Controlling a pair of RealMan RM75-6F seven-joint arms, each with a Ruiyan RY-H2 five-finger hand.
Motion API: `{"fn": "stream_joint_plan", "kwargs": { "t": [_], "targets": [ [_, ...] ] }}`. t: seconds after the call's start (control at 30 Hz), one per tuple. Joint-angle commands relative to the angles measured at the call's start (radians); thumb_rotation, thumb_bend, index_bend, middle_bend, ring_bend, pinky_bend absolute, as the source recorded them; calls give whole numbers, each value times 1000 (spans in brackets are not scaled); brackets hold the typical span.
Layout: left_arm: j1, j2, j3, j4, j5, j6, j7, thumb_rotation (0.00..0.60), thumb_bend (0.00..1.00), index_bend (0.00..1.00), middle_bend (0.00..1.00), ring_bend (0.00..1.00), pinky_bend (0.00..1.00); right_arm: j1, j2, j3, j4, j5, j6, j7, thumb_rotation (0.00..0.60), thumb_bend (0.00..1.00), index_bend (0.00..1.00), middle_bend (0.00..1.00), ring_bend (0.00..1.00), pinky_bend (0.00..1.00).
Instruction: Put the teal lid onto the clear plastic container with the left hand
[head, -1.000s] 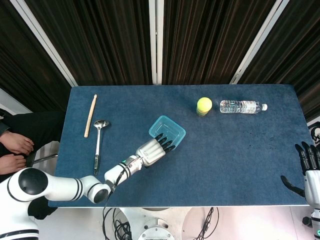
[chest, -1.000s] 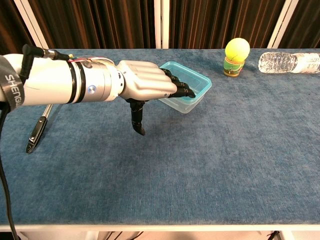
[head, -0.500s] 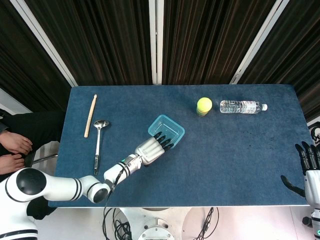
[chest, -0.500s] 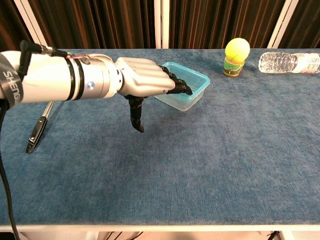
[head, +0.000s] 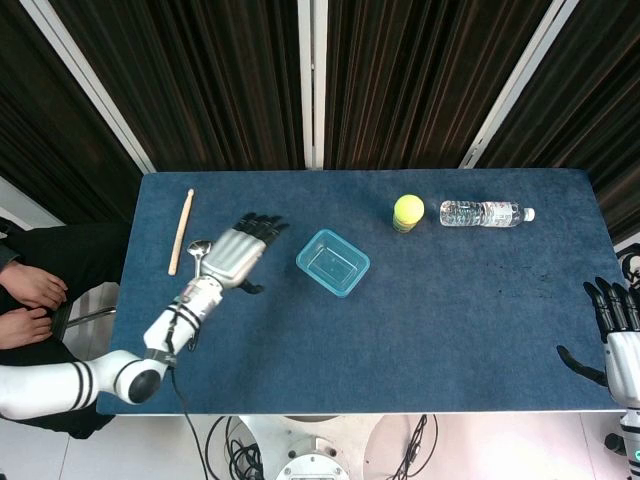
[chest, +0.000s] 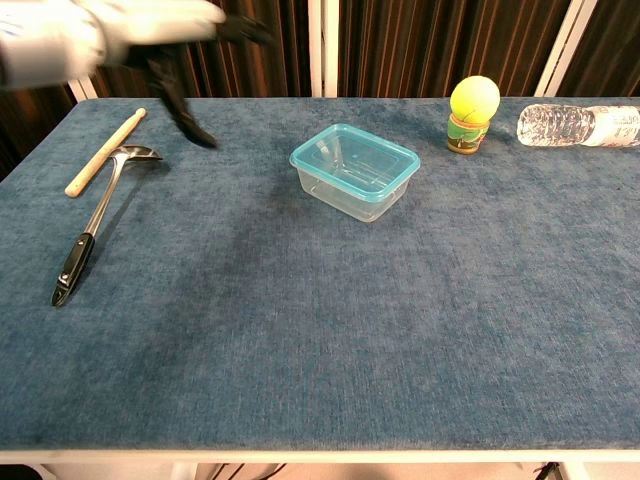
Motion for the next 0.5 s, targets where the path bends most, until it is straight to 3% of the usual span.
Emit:
{"fn": "stream_joint_plan", "kwargs": {
  "t": [0.03,0.17,0.4,0.5],
  "targets": [
    [142,85,16,-30,-5,143,-61,600,0,38,0,0,20,15,0,3,15,3,-20,30,600,113,0,63,0,14],
    [266,125,49,-35,34,257,-128,600,0,46,0,0,18,32,1,4,26,-2,-40,76,600,113,0,66,0,14],
    [514,111,115,60,175,518,-273,600,0,52,0,0,1,53,-5,-3,42,-39,-43,104,600,113,0,65,0,14],
    [592,123,152,56,202,563,-289,600,0,53,0,0,0,55,-10,-3,39,-43,-39,82,600,113,0,65,0,14]
  ]
}}
